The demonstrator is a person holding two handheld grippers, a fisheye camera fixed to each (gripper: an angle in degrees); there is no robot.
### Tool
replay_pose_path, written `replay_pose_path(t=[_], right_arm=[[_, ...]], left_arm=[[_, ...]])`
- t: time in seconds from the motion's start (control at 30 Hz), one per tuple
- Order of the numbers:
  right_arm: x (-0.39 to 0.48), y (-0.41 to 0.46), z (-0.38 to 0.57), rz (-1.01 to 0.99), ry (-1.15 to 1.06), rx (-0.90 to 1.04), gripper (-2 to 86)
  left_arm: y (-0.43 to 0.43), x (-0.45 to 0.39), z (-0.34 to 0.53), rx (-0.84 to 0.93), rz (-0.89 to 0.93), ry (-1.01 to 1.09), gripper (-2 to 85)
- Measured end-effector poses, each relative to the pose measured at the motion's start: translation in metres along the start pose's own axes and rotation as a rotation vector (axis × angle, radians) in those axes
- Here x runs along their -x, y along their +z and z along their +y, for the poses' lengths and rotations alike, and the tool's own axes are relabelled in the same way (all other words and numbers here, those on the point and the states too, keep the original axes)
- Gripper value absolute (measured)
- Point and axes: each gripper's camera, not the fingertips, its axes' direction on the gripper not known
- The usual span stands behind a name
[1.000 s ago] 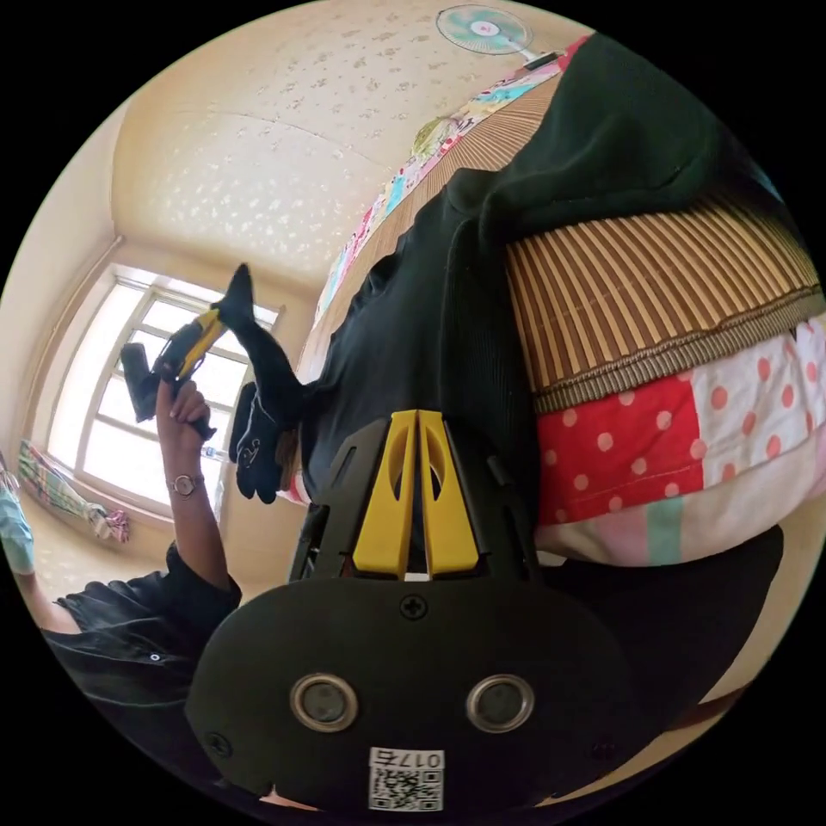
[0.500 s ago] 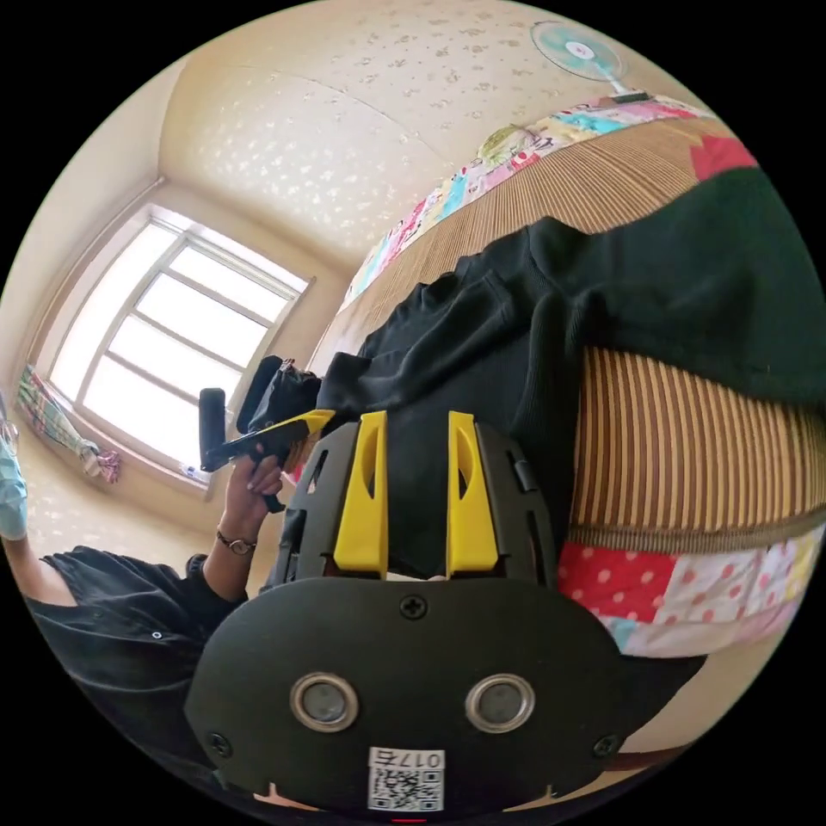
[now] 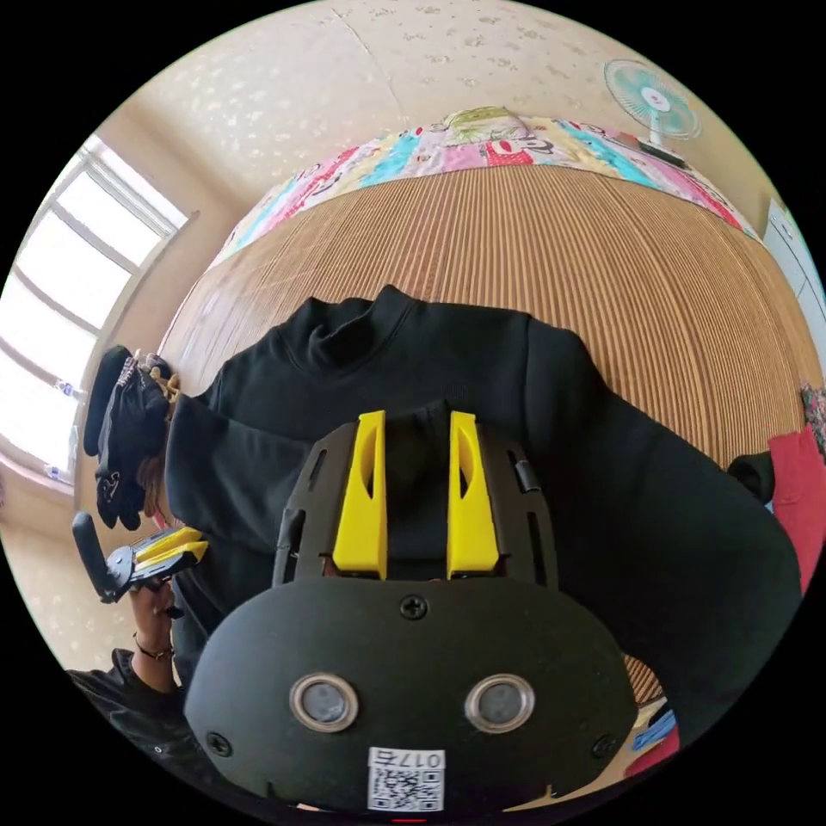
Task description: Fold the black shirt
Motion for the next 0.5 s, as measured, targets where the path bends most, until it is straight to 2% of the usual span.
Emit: replay_pose_path(t=[0.1,0.2,0.27,0.37,0.5], right_arm=[[0.025,-0.031,0.006,0.020,-0.017,-0.128,4.9],[0.038,-0.085,0.009,0.005,0.004,-0.332,4.1],[0.036,-0.106,0.003,0.062,0.057,-0.382,4.0],[0.010,-0.101,-0.012,0.165,0.171,-0.340,4.3],[-0.053,-0.029,-0.021,0.069,0.277,-0.082,7.5]], left_arm=[[0.001,0.013,0.005,-0.029,0.042,-0.040,5.5],[0.002,0.021,0.008,-0.038,0.060,-0.047,4.8],[0.002,0.022,0.009,-0.038,0.051,-0.036,4.5],[0.000,0.025,0.014,-0.055,0.042,-0.029,4.3],[-0.002,0.031,0.020,-0.078,0.040,-0.033,4.2]])
